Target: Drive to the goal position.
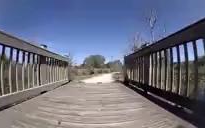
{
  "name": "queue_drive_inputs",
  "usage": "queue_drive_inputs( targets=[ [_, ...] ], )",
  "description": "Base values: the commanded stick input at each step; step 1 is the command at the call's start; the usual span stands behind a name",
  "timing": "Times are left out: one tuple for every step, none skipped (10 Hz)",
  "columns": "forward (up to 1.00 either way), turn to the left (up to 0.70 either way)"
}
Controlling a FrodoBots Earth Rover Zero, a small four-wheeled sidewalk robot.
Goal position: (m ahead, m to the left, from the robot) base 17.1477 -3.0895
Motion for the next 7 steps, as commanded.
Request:
queue_drive_inputs(
  targets=[
    [0.50,0.00],
    [0.50,0.00],
    [0.50,0.00],
    [0.50,0.00],
    [0.50,0.00],
    [0.50,0.00],
    [0.50,0.00]
  ],
)
